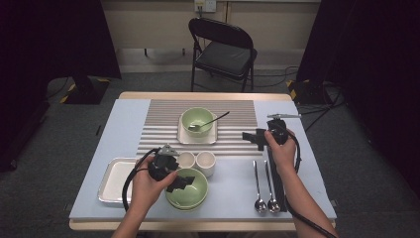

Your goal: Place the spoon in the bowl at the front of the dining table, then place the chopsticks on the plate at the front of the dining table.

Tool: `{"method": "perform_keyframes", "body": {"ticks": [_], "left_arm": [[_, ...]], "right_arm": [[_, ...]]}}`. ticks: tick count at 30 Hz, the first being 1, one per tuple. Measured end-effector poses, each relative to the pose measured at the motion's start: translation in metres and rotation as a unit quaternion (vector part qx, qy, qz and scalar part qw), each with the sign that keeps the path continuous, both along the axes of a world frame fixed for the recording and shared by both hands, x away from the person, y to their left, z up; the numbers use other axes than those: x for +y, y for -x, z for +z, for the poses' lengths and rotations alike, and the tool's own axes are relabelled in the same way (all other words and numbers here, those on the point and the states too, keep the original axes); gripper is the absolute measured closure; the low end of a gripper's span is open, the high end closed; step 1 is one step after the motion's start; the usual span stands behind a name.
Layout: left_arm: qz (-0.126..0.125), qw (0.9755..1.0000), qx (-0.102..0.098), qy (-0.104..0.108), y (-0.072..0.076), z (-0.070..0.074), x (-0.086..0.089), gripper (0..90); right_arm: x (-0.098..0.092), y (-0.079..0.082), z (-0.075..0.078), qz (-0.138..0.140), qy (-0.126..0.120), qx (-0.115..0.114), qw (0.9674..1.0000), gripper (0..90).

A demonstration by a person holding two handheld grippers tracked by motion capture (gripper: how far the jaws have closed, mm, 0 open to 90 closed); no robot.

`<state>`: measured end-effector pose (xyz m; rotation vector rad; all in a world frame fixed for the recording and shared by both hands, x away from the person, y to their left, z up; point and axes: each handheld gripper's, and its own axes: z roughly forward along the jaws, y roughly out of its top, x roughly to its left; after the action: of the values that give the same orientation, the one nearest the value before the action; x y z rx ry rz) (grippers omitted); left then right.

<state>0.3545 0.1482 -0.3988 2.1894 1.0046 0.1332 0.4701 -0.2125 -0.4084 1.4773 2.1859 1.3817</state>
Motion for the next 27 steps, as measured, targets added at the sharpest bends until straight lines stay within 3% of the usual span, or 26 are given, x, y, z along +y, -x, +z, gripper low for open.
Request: {"method": "perform_keyframes", "body": {"ticks": [27], "left_arm": [[-0.001,1.0000,-0.001,0.000,-0.0009,-0.0005,-0.0013,20.2]], "right_arm": [[-0.0050,0.0062,0.0026,0.011,0.006,-0.003,0.9999,23.8]]}}
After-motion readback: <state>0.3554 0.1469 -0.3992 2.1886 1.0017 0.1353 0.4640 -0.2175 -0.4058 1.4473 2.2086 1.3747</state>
